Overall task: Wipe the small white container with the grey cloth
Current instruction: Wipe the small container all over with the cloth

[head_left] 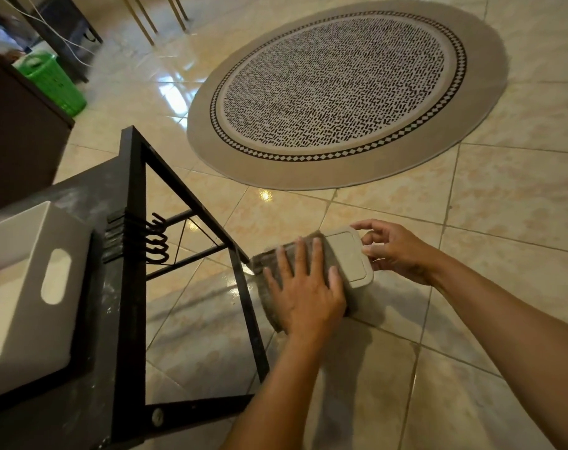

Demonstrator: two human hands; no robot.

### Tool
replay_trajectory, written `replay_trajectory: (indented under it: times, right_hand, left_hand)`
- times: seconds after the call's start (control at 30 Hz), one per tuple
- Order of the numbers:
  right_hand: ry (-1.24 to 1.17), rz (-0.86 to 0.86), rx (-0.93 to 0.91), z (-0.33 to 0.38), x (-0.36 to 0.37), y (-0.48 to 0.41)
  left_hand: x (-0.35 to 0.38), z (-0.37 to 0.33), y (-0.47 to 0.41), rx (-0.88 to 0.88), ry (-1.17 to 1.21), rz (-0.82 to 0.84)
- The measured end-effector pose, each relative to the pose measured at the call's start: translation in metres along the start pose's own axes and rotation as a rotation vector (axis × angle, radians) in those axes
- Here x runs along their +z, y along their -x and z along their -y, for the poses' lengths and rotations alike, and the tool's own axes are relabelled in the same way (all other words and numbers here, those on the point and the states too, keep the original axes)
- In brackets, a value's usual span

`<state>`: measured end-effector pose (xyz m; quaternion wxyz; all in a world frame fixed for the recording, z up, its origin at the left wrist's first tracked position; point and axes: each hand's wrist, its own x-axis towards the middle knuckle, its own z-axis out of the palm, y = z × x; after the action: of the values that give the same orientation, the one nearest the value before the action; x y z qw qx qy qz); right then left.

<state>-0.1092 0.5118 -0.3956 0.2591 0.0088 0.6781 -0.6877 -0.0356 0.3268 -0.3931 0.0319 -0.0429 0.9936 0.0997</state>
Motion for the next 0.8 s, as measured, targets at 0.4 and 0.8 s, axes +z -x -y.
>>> replay_trajectory:
  times: [0.4,0.8]
  right_hand:
    - [0.000,0.011,-0.005,0.001,0.001,-0.001]
    - [-0.013,0.003,-0.007,0.002,0.003,-0.001]
  left_hand:
    - [-0.005,0.007,0.004,-0.025,-0.016,0.024]
    - [-0.002,0.003,0.007,0.052,-0.042,0.026]
